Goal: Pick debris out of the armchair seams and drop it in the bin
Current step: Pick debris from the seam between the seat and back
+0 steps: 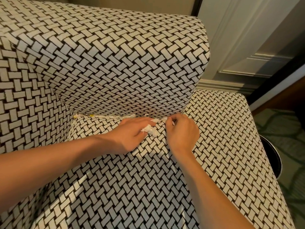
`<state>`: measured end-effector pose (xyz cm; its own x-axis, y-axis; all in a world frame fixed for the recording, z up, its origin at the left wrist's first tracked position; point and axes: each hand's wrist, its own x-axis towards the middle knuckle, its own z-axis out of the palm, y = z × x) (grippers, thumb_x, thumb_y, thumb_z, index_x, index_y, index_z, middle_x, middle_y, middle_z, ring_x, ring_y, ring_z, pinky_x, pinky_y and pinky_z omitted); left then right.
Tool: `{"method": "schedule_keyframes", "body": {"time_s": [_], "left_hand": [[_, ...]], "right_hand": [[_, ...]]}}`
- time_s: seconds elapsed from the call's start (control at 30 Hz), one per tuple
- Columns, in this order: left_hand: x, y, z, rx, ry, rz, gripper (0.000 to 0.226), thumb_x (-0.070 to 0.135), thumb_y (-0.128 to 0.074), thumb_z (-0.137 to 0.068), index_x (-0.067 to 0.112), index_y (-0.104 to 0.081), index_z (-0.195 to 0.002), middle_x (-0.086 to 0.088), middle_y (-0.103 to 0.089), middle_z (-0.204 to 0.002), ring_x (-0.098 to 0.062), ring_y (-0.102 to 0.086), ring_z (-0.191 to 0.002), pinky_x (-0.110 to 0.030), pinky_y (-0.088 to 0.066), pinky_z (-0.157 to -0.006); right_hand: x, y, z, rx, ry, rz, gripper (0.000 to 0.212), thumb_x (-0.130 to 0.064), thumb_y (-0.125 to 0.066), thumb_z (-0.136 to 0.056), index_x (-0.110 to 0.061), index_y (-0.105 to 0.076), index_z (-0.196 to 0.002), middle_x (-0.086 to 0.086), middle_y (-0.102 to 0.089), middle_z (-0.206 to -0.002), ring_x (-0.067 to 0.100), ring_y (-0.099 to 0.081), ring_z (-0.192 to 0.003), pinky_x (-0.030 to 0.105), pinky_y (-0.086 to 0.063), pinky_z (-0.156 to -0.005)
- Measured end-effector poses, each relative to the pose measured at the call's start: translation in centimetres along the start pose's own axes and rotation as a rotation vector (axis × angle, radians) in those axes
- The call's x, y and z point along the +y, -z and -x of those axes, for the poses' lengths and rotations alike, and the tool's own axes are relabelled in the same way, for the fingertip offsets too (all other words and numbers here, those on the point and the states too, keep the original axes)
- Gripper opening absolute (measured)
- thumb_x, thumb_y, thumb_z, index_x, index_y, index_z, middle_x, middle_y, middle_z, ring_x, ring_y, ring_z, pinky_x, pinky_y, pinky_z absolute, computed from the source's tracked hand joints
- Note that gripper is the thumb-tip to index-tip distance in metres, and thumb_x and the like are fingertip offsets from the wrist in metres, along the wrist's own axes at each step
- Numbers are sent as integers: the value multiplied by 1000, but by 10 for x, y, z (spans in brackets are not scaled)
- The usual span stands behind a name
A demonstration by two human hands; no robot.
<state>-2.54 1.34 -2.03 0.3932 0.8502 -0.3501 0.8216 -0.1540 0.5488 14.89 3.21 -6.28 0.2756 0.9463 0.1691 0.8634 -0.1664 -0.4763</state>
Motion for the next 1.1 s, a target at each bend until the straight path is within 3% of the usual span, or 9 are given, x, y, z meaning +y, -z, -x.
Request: {"method": "schedule_keyframes", "body": {"time_s": [0.13,0.27,0.43,0.57,0.67,0.8,0.9,1.0,1.1], "left_hand": [[0,1,2,15,-28,-19,45,29,-35,-107,39,-35,-152,18,-24,-162,-9,-12,-152,-32,0,-125],[1,1,2,22,-58,-64,47,28,-35,-108,35,-31,-154,16,-22,-163,-6,-12,-151,-25,3,-120],[0,1,2,18,-61,-67,48,27,-36,-108,36,-31,-154,16,-24,-162,-6,-13,-151,-28,2,-123],[2,3,4,26,-78,-42,47,23,-37,-107,36,-34,-152,16,-31,-160,-6,-20,-149,-26,-3,-120],[4,6,4,14,-59,-22,47,24,-36,-108,36,-33,-153,13,-28,-162,-8,-17,-150,-28,-3,-121],[0,4,2,-1,-26,-26,47,27,-36,-108,34,-32,-155,14,-22,-164,-10,-11,-152,-27,0,-120],[-2,2,1,0,-37,-31,48,26,-36,-108,36,-31,-154,16,-22,-163,-9,-10,-153,-31,2,-123],[-5,-1,0,-7,-28,-45,50,25,-36,-107,39,-29,-154,15,-19,-165,-9,-8,-154,-39,0,-126],[-4,1,2,-11,-16,-23,53,21,-36,-107,43,-28,-154,19,-17,-164,-8,-5,-153,-36,4,-125]], "right_hand": [[2,-2,2,6,30,7,21,-35,-56,-98,-25,-75,-100,-9,-70,-84,14,-59,-75,41,-52,-74],[-1,0,5,-31,74,175,23,-26,-50,-102,-18,-72,-101,-2,-66,-94,20,-57,-89,39,-44,-82],[-17,5,16,-171,61,329,42,-42,-32,-104,-13,-62,-102,3,-52,-100,23,-48,-100,45,-34,-91],[-27,11,7,-334,53,462,48,-40,-28,-105,-9,-64,-111,11,-54,-109,28,-49,-105,50,-35,-92],[-32,10,1,-348,37,474,45,-39,-30,-104,-11,-65,-105,10,-53,-103,27,-51,-100,49,-35,-91],[-14,10,-8,-278,74,343,47,-40,-37,-105,-15,-47,-66,1,-53,-75,22,-54,-72,37,-38,-76],[-3,9,-13,-250,72,252,49,-43,-43,-104,-17,-56,-64,-1,-57,-63,21,-58,-59,36,-51,-71],[6,14,-16,-287,112,202,49,-42,-44,-104,-20,-58,-63,-3,-58,-59,19,-58,-57,34,-52,-65],[8,22,-16,-308,175,173,45,-31,-44,-104,-22,-54,-61,-3,-55,-58,20,-58,-57,37,-54,-65]]}}
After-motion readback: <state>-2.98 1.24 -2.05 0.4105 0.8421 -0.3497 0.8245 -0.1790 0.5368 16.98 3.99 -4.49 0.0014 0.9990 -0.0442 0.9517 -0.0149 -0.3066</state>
